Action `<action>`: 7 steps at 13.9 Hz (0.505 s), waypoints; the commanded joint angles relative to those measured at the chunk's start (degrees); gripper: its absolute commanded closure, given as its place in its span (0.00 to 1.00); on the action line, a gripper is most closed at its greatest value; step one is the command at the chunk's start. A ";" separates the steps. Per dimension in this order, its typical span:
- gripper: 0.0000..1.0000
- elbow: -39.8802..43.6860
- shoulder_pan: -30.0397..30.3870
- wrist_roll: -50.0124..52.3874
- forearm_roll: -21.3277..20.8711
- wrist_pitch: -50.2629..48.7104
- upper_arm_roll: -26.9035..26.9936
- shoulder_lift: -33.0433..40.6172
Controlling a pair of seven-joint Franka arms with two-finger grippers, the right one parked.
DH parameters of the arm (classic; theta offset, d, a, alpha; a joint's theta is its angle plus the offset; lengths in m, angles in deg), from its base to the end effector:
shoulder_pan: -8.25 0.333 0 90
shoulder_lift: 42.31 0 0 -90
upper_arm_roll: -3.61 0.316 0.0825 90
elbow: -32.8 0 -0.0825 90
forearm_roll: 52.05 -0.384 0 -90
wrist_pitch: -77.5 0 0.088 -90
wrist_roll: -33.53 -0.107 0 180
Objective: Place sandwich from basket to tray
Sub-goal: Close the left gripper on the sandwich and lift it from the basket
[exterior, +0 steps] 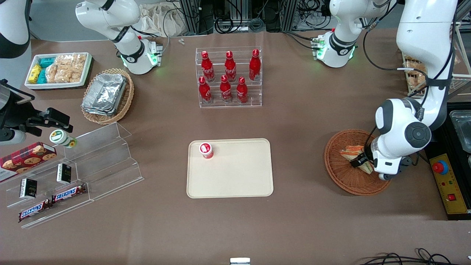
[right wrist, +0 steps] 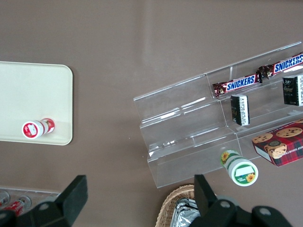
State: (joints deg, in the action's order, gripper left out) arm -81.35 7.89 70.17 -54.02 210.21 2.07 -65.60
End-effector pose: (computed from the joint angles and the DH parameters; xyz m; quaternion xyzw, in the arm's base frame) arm 0.5998 -0.0188 0.2498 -0.9569 -0.2875 0.0366 0.0200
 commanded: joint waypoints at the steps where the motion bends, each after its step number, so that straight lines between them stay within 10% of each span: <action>1: 0.01 -3.00 0.19 1.15 -0.14 2.90 0.14 0.96; 3: 0.11 -2.92 0.19 1.15 -0.14 2.64 0.23 0.96; 7: 0.64 -2.04 0.81 4.39 -0.14 1.33 0.14 1.84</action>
State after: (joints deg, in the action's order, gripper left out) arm -82.44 8.29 72.06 -54.02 211.29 2.38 -65.62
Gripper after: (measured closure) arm 0.335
